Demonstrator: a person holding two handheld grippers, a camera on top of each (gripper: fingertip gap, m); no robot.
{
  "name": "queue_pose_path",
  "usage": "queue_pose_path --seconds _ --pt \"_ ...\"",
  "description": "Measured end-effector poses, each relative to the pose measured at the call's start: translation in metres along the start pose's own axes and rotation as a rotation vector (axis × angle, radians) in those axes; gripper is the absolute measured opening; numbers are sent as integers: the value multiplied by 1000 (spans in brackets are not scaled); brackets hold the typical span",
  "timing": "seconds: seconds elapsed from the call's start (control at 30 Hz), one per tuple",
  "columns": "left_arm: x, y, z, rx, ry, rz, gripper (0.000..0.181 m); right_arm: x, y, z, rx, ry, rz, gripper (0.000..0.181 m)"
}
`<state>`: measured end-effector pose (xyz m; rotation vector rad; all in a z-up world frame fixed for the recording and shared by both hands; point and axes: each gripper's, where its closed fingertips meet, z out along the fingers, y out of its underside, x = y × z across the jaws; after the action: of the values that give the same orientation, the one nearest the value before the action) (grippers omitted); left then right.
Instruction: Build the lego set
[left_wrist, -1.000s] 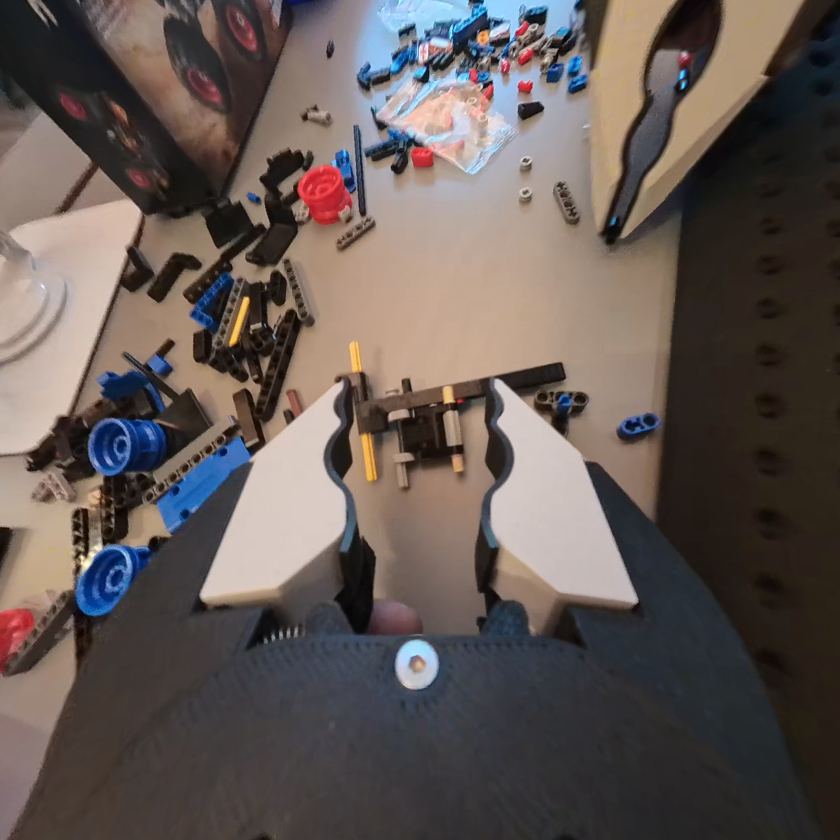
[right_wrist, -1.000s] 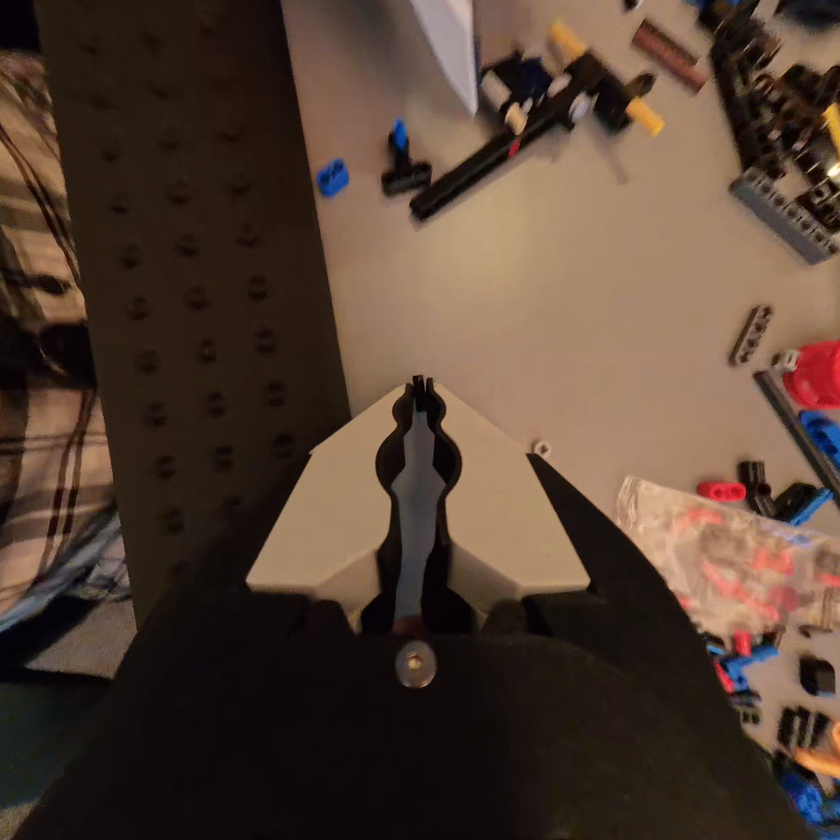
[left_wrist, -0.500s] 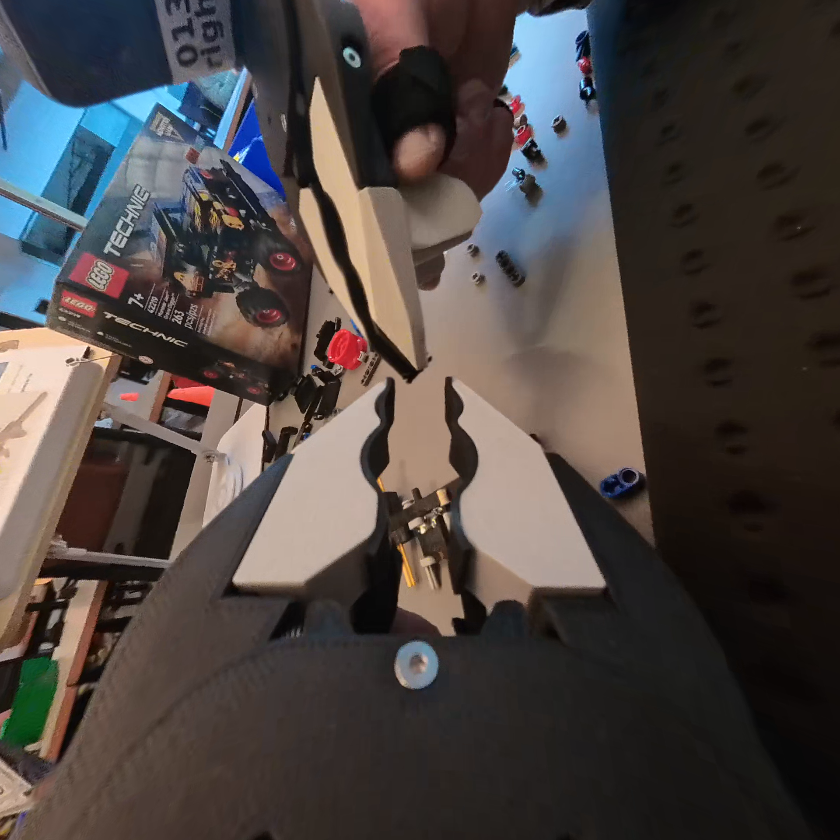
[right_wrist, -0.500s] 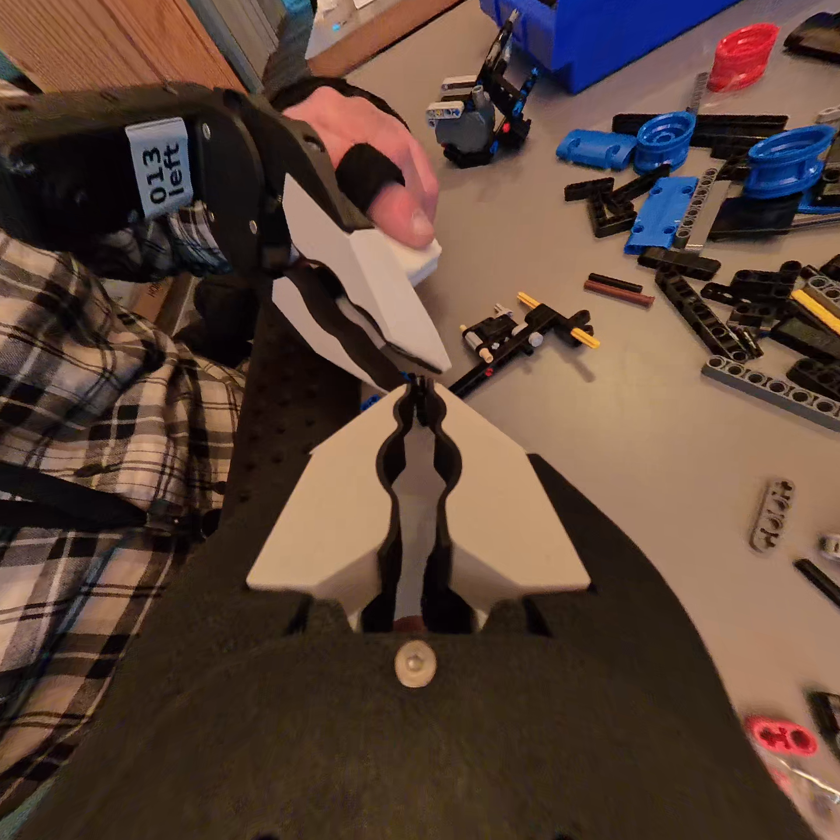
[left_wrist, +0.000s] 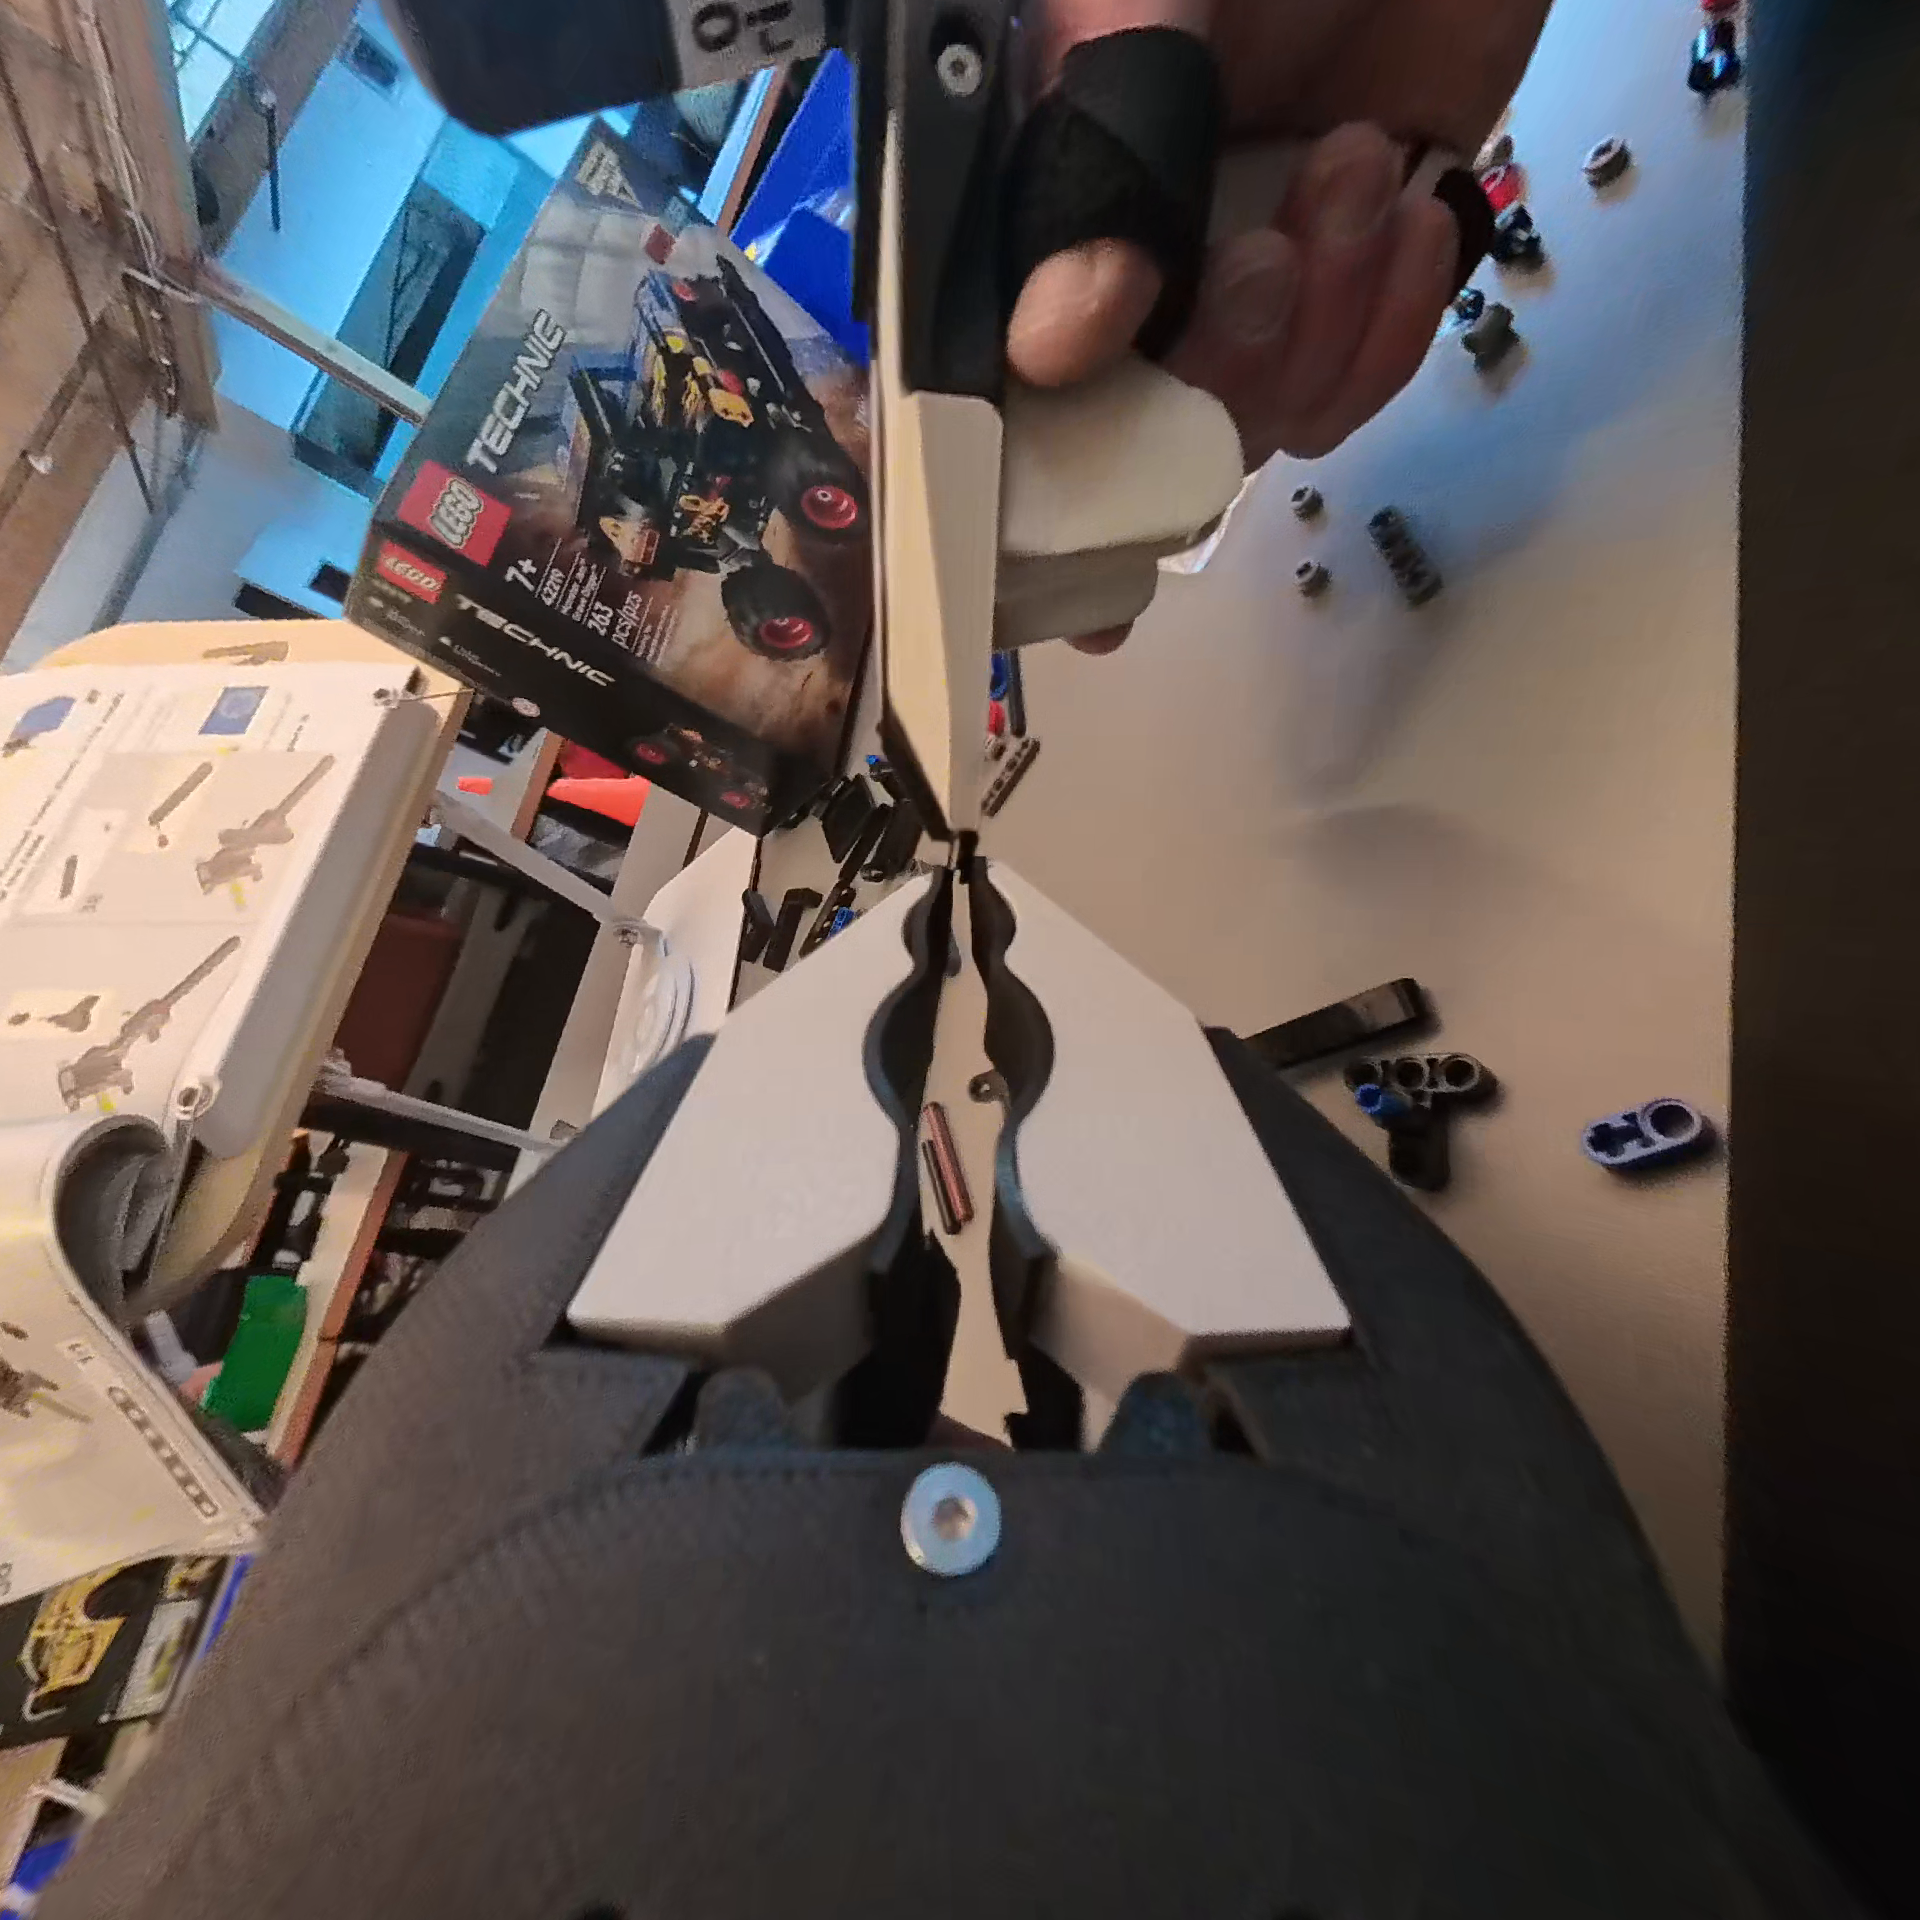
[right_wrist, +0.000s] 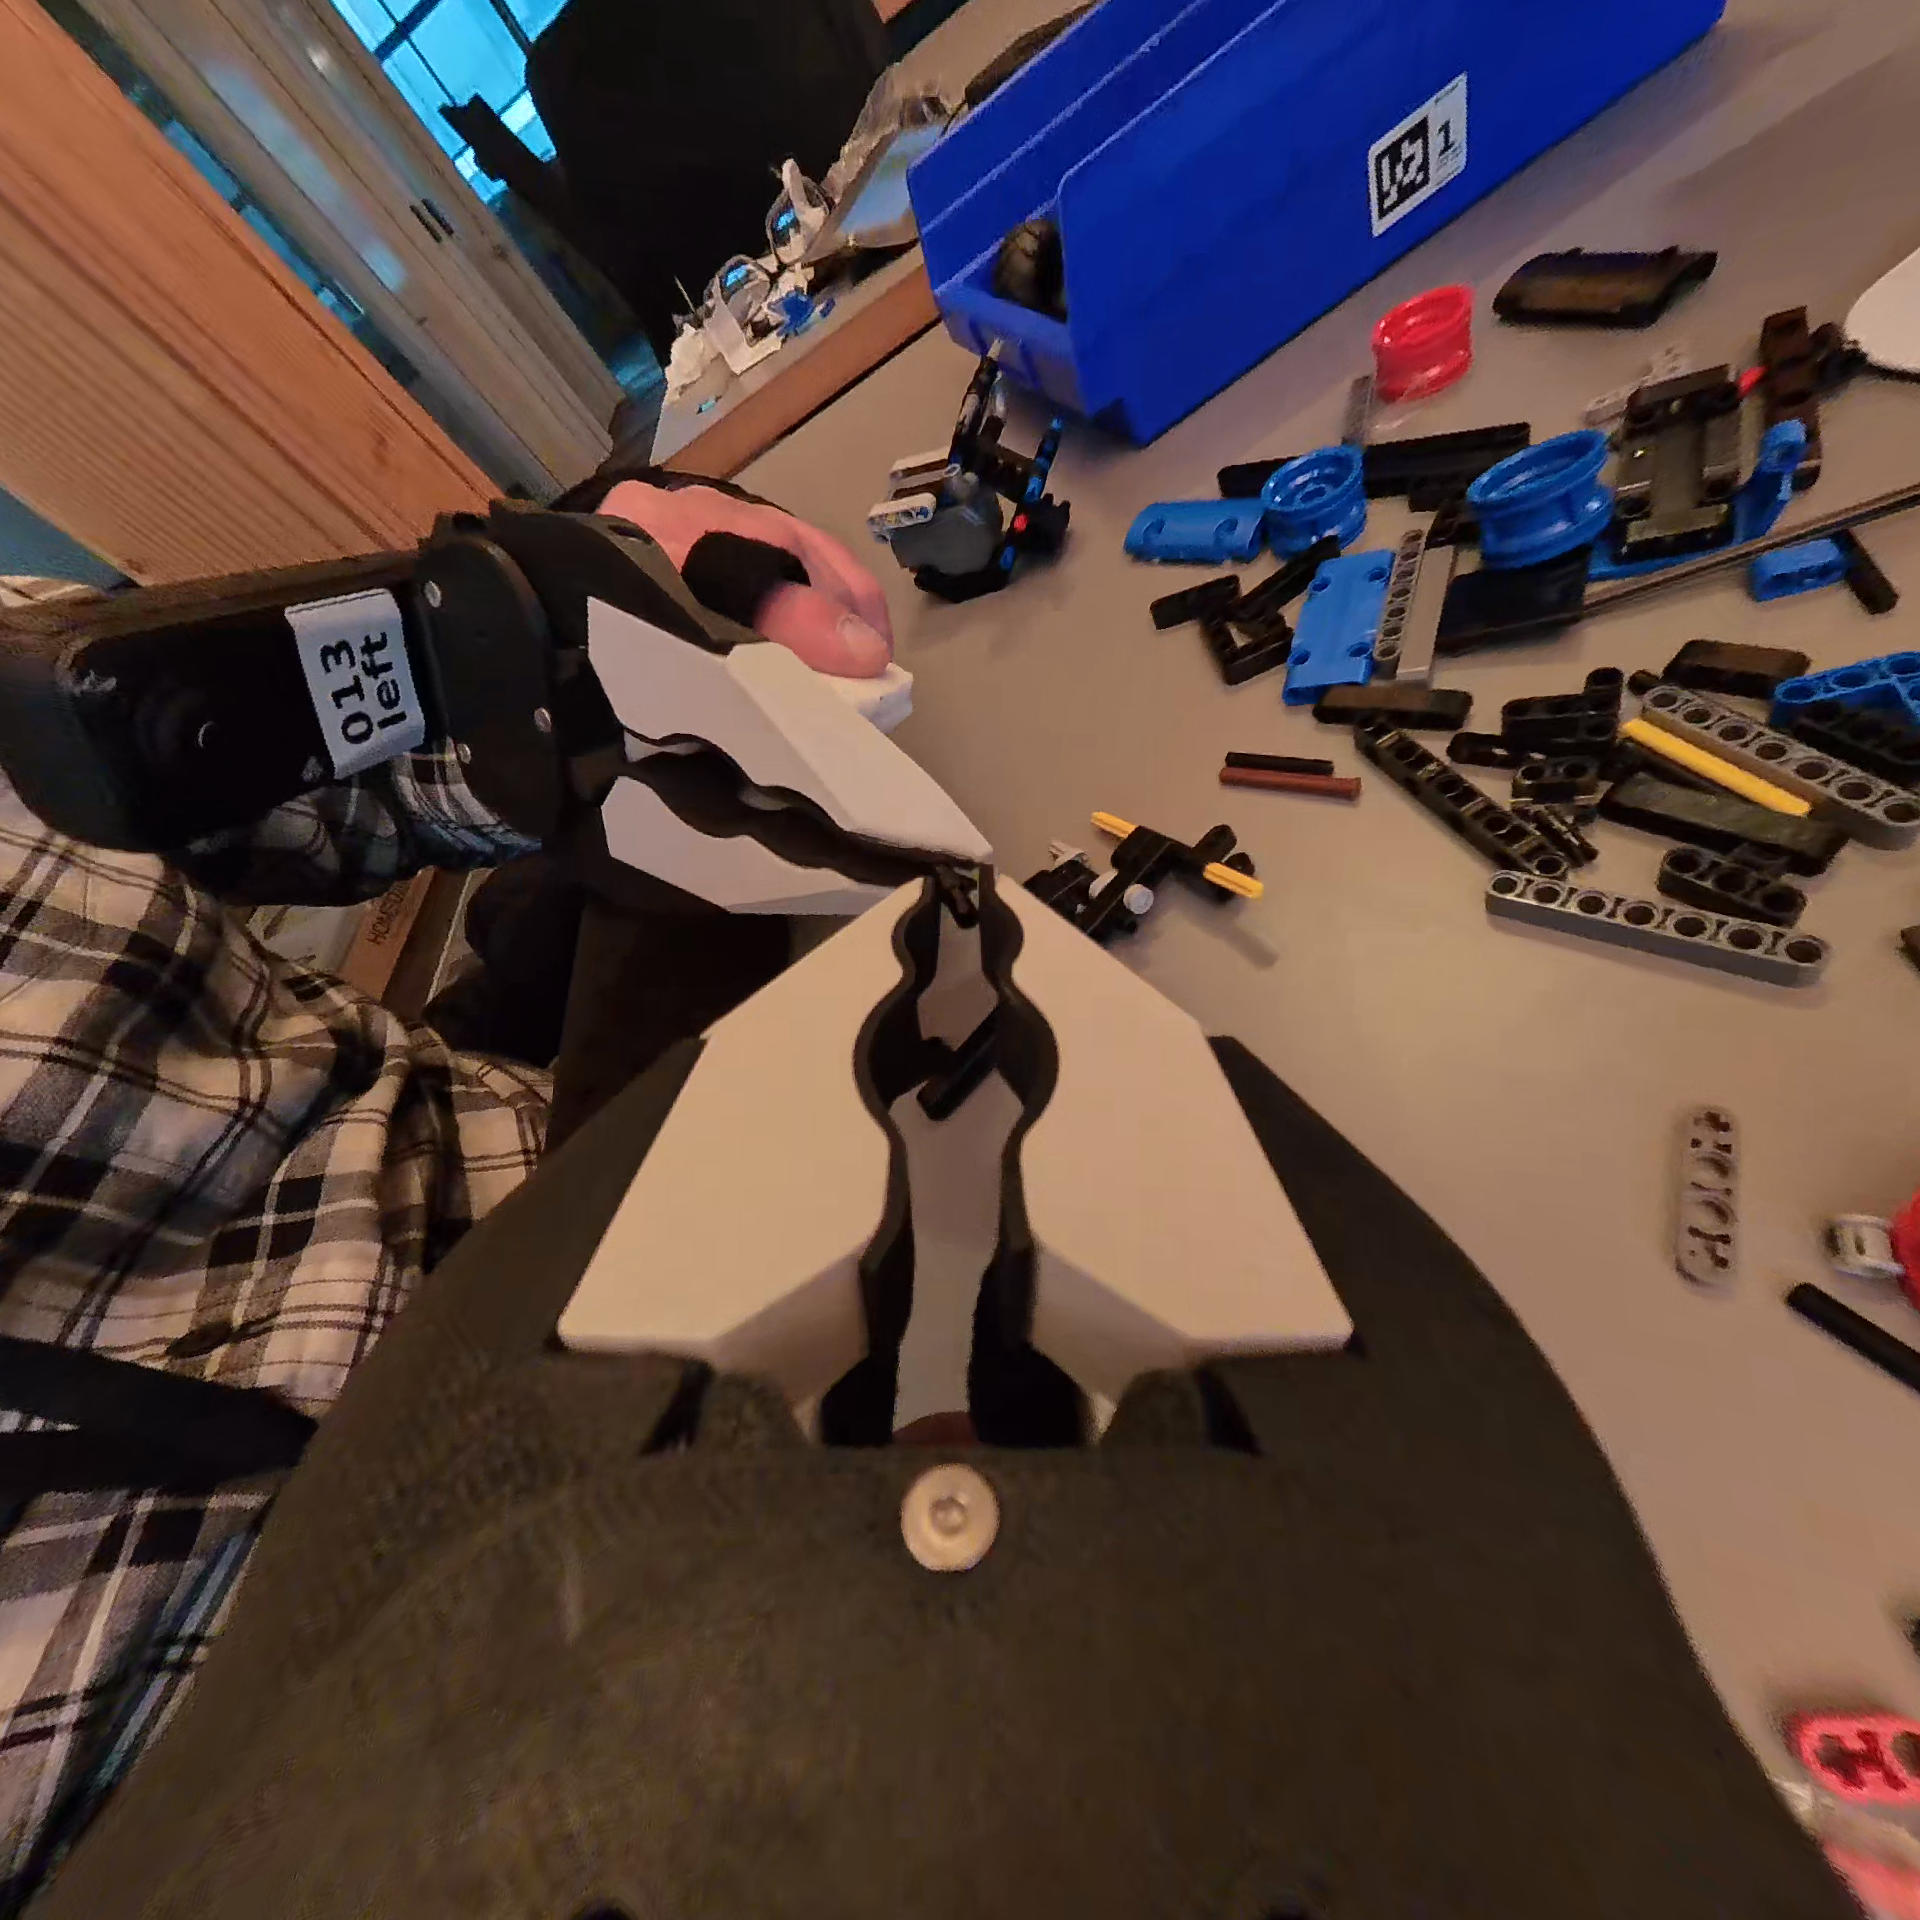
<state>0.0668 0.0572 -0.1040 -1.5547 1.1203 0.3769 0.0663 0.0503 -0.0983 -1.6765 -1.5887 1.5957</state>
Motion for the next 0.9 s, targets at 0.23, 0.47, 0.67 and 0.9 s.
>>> queue_pose_path --seconds 0.23,0.47,0.67,0.9 --pt "-1 0 0 3 9 -24 2 1 1 -1 -27 50 -128 6" --pt "3 6 2 -17 41 -42 2 4 6 4 -183 166 -377 3" --pt "1 11 1 -15 67 -103 2 7 6 8 -228 142 -461 4" --pt "-3 6 -1 28 76 -170 2 5 3 10 -212 95 -503 4"
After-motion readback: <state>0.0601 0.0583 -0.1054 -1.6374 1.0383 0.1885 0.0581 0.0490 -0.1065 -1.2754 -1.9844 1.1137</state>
